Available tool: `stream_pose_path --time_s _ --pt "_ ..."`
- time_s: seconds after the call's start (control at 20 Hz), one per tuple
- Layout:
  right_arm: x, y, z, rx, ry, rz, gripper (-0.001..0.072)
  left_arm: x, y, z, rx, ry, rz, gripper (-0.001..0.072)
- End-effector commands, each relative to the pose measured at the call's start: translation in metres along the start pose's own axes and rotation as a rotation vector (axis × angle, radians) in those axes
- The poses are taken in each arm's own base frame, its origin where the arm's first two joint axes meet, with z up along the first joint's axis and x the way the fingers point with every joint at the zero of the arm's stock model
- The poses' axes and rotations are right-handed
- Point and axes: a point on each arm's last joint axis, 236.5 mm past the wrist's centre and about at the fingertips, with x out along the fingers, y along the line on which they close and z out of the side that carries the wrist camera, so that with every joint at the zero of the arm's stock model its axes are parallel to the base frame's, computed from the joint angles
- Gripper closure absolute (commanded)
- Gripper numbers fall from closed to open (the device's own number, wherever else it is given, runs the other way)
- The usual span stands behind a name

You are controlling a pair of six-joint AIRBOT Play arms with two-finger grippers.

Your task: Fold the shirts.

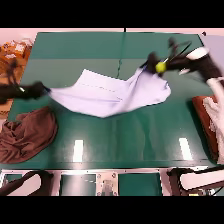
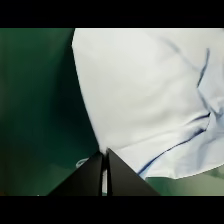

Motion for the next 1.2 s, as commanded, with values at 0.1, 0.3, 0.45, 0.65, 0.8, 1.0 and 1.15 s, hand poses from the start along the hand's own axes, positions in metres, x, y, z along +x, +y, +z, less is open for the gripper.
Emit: stream_pose_path --time_s 0.1,0.3,0.45,0.65,0.8,1.0,1.15 --pt "-0.215 0.146 0.035 -0.356 -0.411 0.069 0.0694 -0.196 -0.131 0.126 0.340 -0.591 0.080 0.0685" --pt "-0.330 0.203 -0.002 -0.511 -0.712 -0.001 0.0693 -0.324 -0.227 0.129 0.522 -0.913 0.054 0.0685" --pt "-0.377 0.222 -0.030 -0.591 -0.860 -0.087 0.0693 -0.366 -0.258 0.121 0.576 -1.019 0.043 0.0685" --pt "-0.386 0.225 -0.038 -0.608 -0.890 -0.114 0.0693 -0.365 -0.252 0.130 0.544 -1.028 0.045 0.0685" --pt "-0.372 0.200 -0.019 -0.547 -0.848 -0.122 0.0693 -0.335 -0.231 0.150 0.485 -0.962 0.041 0.0685" --pt "-0.318 0.121 0.033 -0.365 -0.733 -0.123 0.0693 -0.241 -0.182 0.181 0.351 -0.734 -0.027 0.0685" --pt "-0.231 0.048 0.062 -0.257 -0.559 -0.126 0.0693 -0.130 -0.146 0.191 0.267 -0.521 -0.077 0.0685"
